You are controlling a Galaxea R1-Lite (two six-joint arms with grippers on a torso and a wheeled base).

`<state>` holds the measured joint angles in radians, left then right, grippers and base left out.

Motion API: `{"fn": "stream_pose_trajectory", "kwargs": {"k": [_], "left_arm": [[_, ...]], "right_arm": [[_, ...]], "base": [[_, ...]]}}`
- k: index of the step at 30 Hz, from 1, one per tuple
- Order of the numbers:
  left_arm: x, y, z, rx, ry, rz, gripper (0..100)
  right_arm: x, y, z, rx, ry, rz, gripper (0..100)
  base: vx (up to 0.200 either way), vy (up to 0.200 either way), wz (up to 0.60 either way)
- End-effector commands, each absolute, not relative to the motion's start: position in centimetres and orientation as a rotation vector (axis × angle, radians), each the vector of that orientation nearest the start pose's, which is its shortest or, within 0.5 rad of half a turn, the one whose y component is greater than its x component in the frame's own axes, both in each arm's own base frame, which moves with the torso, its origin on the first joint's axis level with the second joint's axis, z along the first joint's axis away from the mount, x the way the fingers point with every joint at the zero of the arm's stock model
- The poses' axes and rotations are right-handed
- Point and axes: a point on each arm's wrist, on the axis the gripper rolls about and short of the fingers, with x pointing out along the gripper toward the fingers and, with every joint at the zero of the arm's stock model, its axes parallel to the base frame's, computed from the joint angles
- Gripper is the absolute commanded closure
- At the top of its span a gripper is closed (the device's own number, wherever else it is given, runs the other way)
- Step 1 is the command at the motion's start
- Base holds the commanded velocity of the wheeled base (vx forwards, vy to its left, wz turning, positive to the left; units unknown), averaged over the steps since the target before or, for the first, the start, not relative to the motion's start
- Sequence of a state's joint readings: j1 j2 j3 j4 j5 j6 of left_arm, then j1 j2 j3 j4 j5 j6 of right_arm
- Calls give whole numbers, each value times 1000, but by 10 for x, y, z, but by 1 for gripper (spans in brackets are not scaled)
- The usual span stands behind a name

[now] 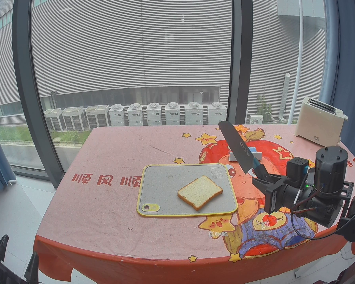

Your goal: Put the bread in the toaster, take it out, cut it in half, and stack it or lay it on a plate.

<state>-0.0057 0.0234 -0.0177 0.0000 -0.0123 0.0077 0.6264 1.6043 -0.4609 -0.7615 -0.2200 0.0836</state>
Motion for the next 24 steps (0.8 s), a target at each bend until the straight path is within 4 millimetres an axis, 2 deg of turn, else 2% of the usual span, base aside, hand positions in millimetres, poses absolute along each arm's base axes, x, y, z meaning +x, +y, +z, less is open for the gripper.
{"fn": "stream_pose_trajectory", "kwargs": {"k": [1, 7, 16, 24], "left_arm": [[-21, 0, 76, 8, 23, -18, 0], [-21, 0, 76, 8, 21, -18, 0], [-21, 0, 76, 8, 23, -18, 0], [-21, 0, 76, 8, 21, -18, 0]], "right_arm": [[208, 145, 156, -51, 340, 449, 100], [212, 152, 166, -58, 377, 527, 100], [200, 156, 152, -108, 424, 589, 100], [189, 152, 152, -122, 423, 606, 100]], "base": [[0, 0, 0], [0, 0, 0], [0, 0, 0], [0, 0, 0]]}}
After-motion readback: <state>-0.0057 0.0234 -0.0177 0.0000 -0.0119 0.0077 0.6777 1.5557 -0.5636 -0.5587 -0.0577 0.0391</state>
